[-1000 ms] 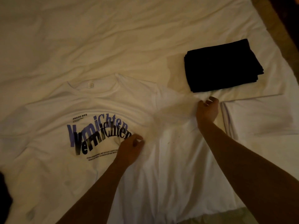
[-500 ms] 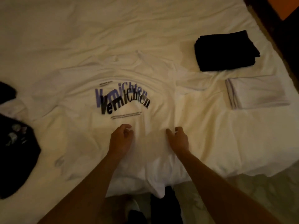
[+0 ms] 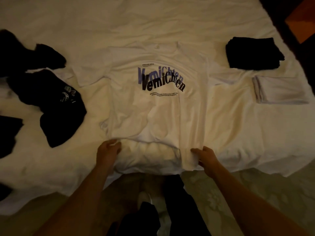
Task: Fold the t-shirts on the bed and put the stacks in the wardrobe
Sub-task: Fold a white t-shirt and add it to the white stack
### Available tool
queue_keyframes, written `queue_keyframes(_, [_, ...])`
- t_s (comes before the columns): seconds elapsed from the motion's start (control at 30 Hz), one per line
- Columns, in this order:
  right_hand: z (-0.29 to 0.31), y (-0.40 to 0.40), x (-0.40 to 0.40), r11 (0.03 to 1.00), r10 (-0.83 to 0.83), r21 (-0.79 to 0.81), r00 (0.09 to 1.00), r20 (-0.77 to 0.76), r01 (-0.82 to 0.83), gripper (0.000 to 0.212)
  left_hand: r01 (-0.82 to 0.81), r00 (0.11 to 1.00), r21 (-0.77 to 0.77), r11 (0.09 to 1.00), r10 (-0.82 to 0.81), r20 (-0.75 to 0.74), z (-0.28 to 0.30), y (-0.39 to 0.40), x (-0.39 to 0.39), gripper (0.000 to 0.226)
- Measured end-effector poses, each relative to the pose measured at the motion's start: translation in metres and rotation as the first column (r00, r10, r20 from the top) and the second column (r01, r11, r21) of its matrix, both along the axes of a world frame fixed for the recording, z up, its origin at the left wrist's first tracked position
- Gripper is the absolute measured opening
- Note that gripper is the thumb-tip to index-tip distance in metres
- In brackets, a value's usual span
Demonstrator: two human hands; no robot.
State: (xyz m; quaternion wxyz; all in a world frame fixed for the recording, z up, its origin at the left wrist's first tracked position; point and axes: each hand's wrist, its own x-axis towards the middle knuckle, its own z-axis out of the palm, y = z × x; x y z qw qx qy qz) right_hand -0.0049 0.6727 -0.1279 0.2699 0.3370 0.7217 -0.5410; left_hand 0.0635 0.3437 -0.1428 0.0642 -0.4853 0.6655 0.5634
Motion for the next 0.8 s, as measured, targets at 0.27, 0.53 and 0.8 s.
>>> queue_keyframes(0.27, [0.012, 0.011, 0.013, 0.993, -0.036, -0.112, 0.996, 0.078, 0.045, 0.047, -0.089, 0.984, 0.147, 0.985, 0.110, -0.142, 0.015, -0.016, -0.017, 0.055])
queue_keyframes(0.53, [0.015, 0.019, 0.011, 0.965, -0.217, 0.097, 0.952, -0.217, 0.242, 0.033, 0.083, 0.964, -0.287, 0.954, -0.150, -0.219, 0.035, -0.023, -0.017, 0.035])
queue_keyframes(0.8, [0.030, 0.047, -0.030, 0.959, -0.243, 0.067, 0.922, -0.301, 0.275, 0.033, 0.048, 0.979, -0.054, 0.997, -0.058, -0.194, 0.044, -0.033, -0.024, 0.069])
